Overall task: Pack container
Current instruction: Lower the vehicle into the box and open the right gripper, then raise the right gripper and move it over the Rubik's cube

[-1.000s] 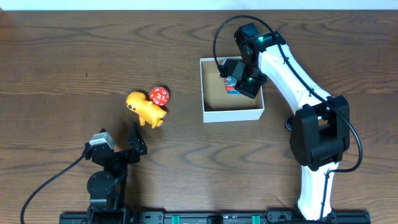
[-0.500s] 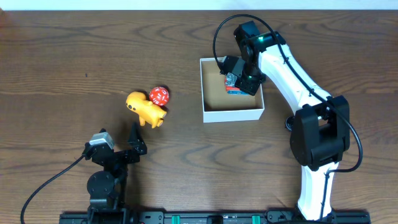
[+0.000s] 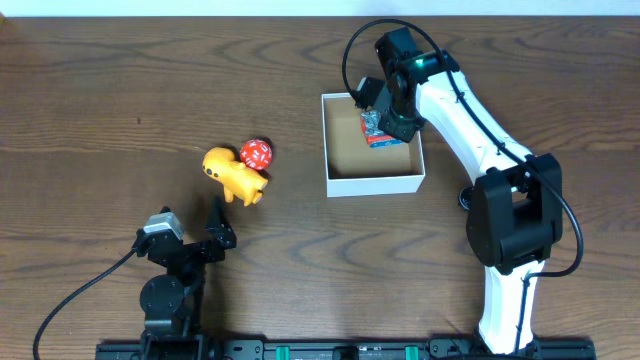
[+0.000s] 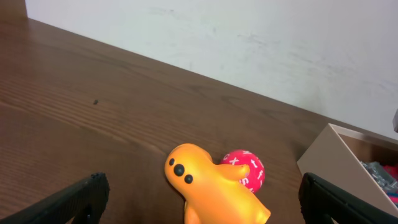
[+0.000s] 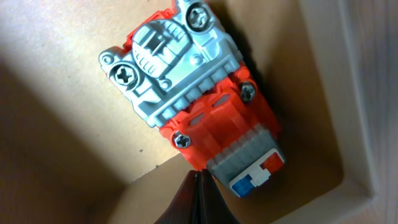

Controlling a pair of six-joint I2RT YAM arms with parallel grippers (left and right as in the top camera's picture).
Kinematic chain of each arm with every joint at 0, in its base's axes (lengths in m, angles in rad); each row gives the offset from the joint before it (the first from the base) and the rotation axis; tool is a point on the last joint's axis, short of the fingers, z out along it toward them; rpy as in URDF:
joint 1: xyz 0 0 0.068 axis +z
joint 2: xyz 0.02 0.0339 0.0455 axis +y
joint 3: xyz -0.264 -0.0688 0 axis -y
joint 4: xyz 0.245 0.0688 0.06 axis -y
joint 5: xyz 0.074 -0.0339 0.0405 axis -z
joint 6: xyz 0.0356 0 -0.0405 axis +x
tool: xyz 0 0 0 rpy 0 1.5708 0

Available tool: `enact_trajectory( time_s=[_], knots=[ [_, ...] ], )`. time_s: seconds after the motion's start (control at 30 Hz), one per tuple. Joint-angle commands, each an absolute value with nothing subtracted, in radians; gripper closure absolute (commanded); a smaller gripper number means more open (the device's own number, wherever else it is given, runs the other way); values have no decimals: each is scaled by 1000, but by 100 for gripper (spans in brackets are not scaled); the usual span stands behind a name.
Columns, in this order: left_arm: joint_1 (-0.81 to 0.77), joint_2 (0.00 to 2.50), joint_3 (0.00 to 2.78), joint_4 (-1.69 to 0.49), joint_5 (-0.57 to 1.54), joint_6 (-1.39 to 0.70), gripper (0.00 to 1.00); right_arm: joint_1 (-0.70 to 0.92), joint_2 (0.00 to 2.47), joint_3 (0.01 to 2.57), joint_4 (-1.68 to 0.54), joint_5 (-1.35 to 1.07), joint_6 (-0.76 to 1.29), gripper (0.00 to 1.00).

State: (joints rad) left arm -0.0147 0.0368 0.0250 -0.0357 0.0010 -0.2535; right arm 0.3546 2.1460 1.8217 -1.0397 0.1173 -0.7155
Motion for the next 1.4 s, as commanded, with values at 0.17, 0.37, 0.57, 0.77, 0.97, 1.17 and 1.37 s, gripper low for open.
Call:
enact_trajectory(
  time_s=[0.17, 0.37, 0.57, 0.77, 0.97, 1.17, 1.37],
  knots=[
    [-10, 37, 4, -72, -7, -237, 2, 355, 2143, 1818, -1040, 134, -711, 99],
    [-10, 37, 4, -72, -7, -237, 2, 400, 2131, 1826, -1040, 123, -710, 99],
    [-10, 37, 4, -72, -7, -237, 2, 449, 2115, 1869, -1034, 108, -617, 99],
    [-10, 37, 4, -72, -7, -237, 2, 443, 2097, 1989, -1042, 110, -299, 99],
    [-10, 37, 4, -72, -7, -237, 2, 363, 2051, 2146, -1224, 232, -12, 69],
    [-10, 37, 4, -72, -7, -237, 2, 211, 1984, 2197, -1504, 282, 101, 45],
    [-10, 37, 4, -72, -7, -237, 2, 28, 1960, 2195, -1699, 280, 212, 24]
  ],
)
